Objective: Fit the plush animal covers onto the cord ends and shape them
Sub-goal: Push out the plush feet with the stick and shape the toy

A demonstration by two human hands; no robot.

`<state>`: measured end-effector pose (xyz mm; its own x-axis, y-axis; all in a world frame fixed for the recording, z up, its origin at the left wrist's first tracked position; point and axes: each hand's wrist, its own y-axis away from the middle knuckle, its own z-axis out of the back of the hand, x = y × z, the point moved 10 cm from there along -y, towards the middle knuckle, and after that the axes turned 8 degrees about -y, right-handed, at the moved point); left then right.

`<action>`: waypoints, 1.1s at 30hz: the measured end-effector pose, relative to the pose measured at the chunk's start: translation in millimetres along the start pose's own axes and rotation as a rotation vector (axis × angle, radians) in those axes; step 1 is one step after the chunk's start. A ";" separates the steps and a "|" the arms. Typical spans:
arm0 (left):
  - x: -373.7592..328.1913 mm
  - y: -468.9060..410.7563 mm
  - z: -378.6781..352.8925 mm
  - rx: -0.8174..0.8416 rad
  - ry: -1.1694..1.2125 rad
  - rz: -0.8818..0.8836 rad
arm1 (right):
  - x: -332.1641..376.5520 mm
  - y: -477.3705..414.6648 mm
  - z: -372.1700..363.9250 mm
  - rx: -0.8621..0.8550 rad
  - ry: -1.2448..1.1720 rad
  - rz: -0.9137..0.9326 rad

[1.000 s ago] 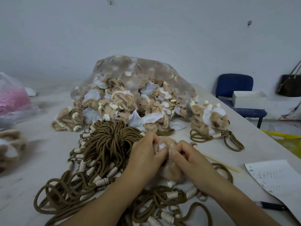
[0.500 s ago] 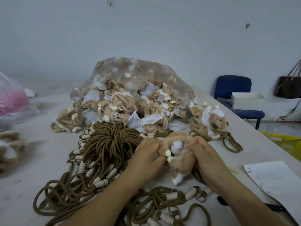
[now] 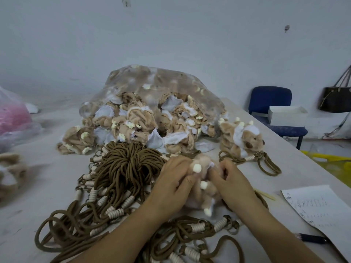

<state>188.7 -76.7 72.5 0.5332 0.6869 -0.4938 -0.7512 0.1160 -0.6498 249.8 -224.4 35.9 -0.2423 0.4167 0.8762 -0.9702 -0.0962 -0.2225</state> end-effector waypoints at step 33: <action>38.5 6.4 29.8 -0.247 0.193 0.374 | 55.7 19.4 12.5 -0.012 -0.168 0.378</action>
<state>192.8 -28.1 66.5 0.3244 0.5006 -0.8026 -0.8028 -0.3031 -0.5136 217.3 -214.4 85.7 -0.5804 0.2004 0.7893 -0.8127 -0.2033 -0.5460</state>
